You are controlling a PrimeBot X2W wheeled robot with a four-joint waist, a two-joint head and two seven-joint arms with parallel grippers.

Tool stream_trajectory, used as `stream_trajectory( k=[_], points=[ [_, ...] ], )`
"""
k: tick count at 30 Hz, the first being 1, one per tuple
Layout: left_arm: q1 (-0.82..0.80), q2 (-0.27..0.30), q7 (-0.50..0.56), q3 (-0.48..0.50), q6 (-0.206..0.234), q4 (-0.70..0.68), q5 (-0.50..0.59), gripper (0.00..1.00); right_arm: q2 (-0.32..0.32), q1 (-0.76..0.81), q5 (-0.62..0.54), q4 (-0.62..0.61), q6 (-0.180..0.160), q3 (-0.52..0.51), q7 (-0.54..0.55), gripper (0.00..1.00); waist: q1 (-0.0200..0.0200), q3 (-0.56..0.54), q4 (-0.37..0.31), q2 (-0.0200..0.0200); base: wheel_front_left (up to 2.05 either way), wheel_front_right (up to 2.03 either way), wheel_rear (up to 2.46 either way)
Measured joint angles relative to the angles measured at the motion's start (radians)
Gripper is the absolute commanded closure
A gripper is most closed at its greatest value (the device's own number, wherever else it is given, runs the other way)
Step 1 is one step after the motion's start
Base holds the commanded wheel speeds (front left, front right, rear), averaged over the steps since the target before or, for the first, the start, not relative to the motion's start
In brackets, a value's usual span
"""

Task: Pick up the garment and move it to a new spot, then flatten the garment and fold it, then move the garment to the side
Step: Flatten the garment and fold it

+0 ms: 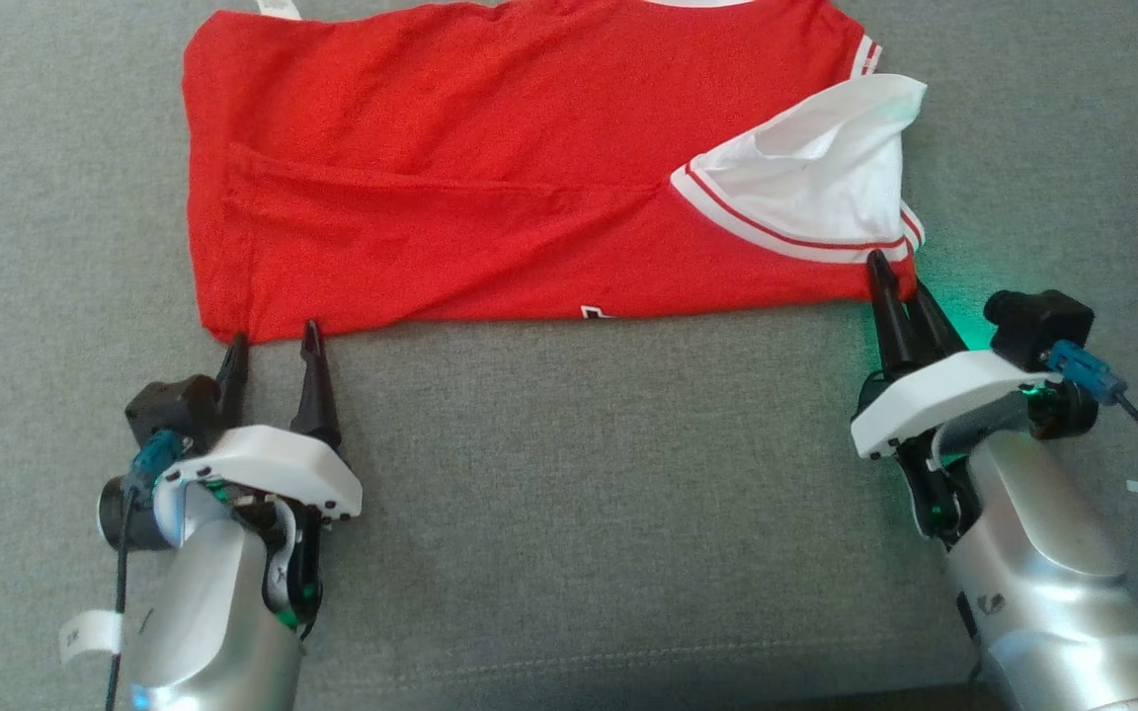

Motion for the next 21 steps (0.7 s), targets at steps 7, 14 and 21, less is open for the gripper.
stream_trajectory(
  k=[7,14,21],
  points=[
    [-0.001,0.0,-0.004,0.005,-0.009,0.02,0.01,0.0,0.002,-0.02,0.014,-0.01,0.0,0.024,-0.007,1.0,0.0,-0.008,-0.012,0.0,0.0,0.0,0.0],
    [-0.033,0.0,-0.01,0.042,-0.025,0.059,0.016,0.0,0.007,-0.023,0.021,-0.013,0.0,0.036,-0.017,1.0,0.0,0.006,-0.02,0.0,0.0,0.0,0.0],
    [-0.094,-0.005,-0.01,0.09,-0.016,0.125,0.009,0.0,0.016,-0.046,0.026,-0.012,0.0,0.053,-0.026,1.0,0.0,0.013,-0.033,0.0,0.0,0.0,0.0]
  ],
)
